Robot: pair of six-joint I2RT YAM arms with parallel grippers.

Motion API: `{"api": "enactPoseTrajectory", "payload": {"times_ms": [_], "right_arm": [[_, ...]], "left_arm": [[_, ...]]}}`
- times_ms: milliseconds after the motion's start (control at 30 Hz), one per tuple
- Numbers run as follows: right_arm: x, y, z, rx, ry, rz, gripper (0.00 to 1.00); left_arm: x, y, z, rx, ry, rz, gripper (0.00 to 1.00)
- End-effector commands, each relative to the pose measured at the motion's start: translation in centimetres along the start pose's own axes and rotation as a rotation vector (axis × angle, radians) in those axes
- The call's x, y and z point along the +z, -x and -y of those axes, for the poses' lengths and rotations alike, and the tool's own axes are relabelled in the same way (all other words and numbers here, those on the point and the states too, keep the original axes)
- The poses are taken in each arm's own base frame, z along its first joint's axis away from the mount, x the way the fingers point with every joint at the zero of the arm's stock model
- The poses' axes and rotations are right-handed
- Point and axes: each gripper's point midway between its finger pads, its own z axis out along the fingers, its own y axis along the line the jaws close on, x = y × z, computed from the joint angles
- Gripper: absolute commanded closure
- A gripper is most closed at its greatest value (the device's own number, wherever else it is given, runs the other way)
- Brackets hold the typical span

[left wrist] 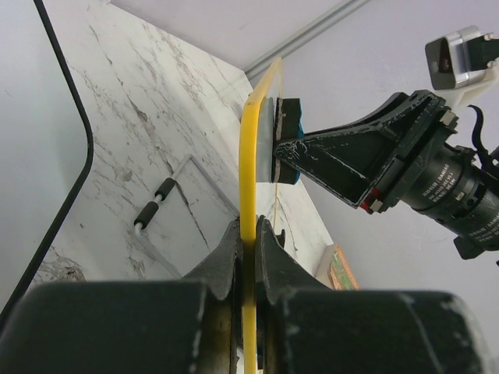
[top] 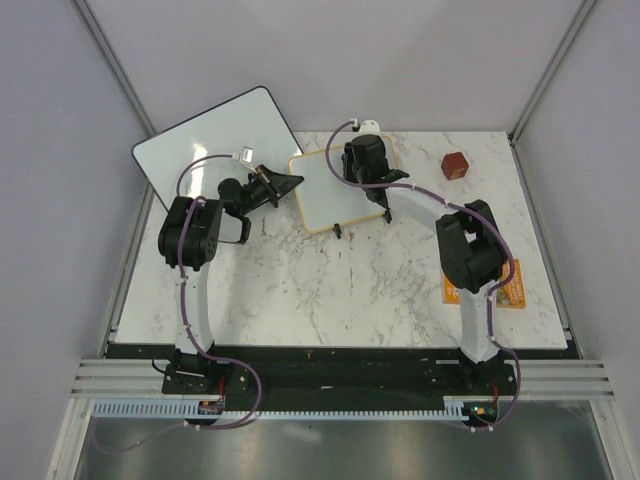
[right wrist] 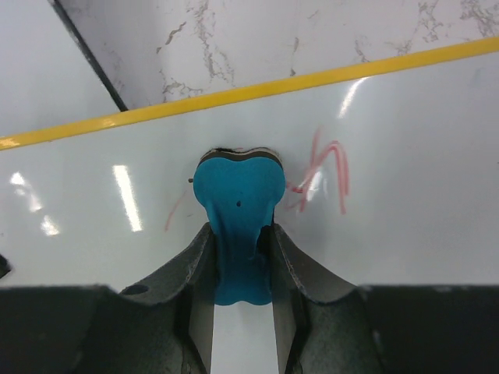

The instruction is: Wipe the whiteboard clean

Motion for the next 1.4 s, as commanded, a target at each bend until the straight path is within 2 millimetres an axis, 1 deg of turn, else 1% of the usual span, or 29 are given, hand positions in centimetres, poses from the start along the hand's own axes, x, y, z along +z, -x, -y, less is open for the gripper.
{"api": "enactPoseTrajectory", "payload": {"times_ms": [0,33,67,100,167,233,300,367,433,467,500,633,767,800,833,967,1000,1033,1133,1200,1233,1367], "right_arm": [[0.5,-6.4,9.3,0.028,-0.241,-0.161,1.0],[0.3,-6.5,9.8,0.035,-0.25,-0.159,1.0],[0.2,-6.6,10.8,0.047,-0.266,-0.158,1.0],[0.0,-6.2,11.1,0.049,-0.274,-0.146,1.0],[-0.1,-6.2,12.1,0.062,-0.293,-0.145,1.0],[0.0,-6.1,12.0,0.066,-0.271,-0.147,1.0],[0.3,-6.2,10.9,0.06,-0.211,-0.154,1.0],[0.4,-6.0,9.8,0.06,-0.171,-0.147,1.0],[0.3,-6.2,8.9,0.032,-0.147,-0.152,1.0],[0.4,-5.3,7.7,0.014,-0.12,-0.12,1.0],[0.3,-4.9,6.9,0.003,-0.104,-0.108,1.0],[0.3,-2.8,5.3,-0.012,-0.067,-0.067,1.0],[0.8,-0.7,4.1,-0.027,-0.025,-0.06,1.0],[1.2,-1.1,4.0,-0.031,-0.016,-0.078,1.0],[1.3,-1.1,3.8,-0.036,-0.013,-0.084,1.0],[1.3,-1.1,4.5,-0.031,-0.042,-0.089,1.0],[1.3,-0.9,5.1,-0.028,-0.068,-0.082,1.0],[1.4,-1.0,5.3,-0.027,-0.072,-0.083,1.0],[1.4,0.0,6.4,-0.011,-0.089,-0.068,1.0],[1.5,0.3,7.0,-0.001,-0.1,-0.066,1.0],[1.4,0.8,7.2,0.004,-0.105,-0.064,1.0],[1.8,1.1,7.3,0.006,-0.093,-0.08,1.0]], "left_arm": [[0.2,-1.5,2.4,0.067,-0.113,-0.064,0.98],[0.2,-1.5,2.4,0.068,-0.114,-0.064,0.98],[0.2,-1.5,2.4,0.068,-0.113,-0.062,0.98],[0.2,-1.5,2.4,0.068,-0.113,-0.062,0.98],[0.1,-1.5,2.4,0.068,-0.113,-0.062,0.98],[0.2,-1.5,2.5,0.068,-0.114,-0.062,0.98],[0.2,-1.5,2.5,0.07,-0.117,-0.062,0.98],[0.2,-1.4,2.5,0.069,-0.117,-0.062,0.98],[0.2,-1.5,2.5,0.07,-0.119,-0.062,0.98],[0.2,-1.5,2.5,0.069,-0.119,-0.064,0.98],[0.2,-1.5,2.7,0.074,-0.124,-0.065,0.98],[0.2,-1.6,2.7,0.076,-0.126,-0.069,0.98],[0.3,-1.6,2.8,0.077,-0.129,-0.07,0.98],[0.3,-1.6,2.8,0.08,-0.131,-0.071,0.98],[0.3,-1.7,2.9,0.081,-0.134,-0.073,0.98],[0.2,-1.6,2.9,0.082,-0.135,-0.073,0.98],[0.2,-1.6,2.9,0.082,-0.135,-0.073,0.98],[0.2,-1.7,2.9,0.081,-0.134,-0.075,0.98],[0.2,-1.7,2.9,0.082,-0.137,-0.075,0.98],[0.2,-1.8,3.0,0.084,-0.139,-0.075,0.98],[0.2,-1.8,3.0,0.086,-0.139,-0.075,0.98],[0.1,-1.8,3.0,0.088,-0.138,-0.076,0.98]]}}
